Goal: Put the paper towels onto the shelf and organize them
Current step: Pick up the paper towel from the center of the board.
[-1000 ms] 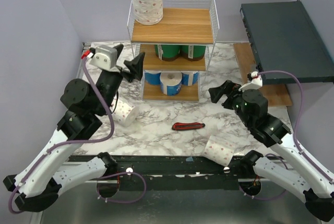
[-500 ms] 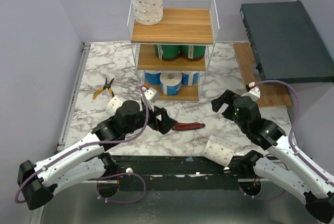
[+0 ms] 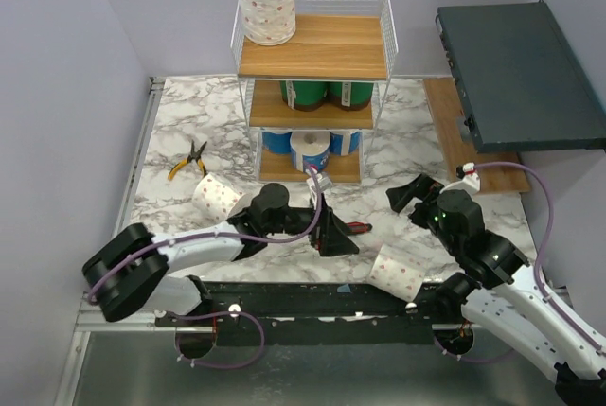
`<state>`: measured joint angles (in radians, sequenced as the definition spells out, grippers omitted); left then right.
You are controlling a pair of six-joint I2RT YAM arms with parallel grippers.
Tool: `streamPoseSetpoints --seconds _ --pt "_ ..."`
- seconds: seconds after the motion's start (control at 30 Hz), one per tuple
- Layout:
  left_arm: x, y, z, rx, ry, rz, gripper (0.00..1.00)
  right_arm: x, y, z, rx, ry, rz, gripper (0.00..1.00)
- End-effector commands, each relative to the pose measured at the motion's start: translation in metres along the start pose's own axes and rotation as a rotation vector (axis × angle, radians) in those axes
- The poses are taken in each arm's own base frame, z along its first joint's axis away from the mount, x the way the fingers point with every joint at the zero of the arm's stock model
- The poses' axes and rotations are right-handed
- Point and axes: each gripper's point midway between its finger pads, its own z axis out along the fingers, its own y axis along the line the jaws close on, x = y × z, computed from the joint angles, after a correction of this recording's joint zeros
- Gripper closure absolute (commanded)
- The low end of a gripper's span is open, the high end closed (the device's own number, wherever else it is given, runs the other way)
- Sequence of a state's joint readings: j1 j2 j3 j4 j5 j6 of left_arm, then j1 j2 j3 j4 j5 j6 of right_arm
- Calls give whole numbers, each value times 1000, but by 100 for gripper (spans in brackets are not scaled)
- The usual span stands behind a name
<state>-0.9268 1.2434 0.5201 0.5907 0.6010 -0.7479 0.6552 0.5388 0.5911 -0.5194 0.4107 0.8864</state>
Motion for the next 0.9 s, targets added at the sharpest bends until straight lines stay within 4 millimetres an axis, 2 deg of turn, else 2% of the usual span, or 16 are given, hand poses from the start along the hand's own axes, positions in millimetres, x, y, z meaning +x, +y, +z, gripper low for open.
streamPoseSetpoints --seconds 0.0,0.27,0.43,0.6,0.7,0.77,0.87 --pt "-4 -39 14 294 44 -64 1 -2 4 -4 -9 9 -2 0" --pt "-2 -24 42 385 35 -248 1 -6 8 -13 -35 9 10 0" --pt "14 -7 56 300 57 -288 1 -3 3 -17 -24 22 9 0" --pt "31 15 56 155 97 -265 1 -4 2 -21 -36 16 20 0" --pt "40 28 51 71 106 -246 1 5 -7 -17 17 40 49 0" --pt "42 32 47 40 106 -227 1 14 -17 -15 94 83 82 0" --pt "43 27 50 68 126 -220 1 27 -31 -18 201 148 121 0"
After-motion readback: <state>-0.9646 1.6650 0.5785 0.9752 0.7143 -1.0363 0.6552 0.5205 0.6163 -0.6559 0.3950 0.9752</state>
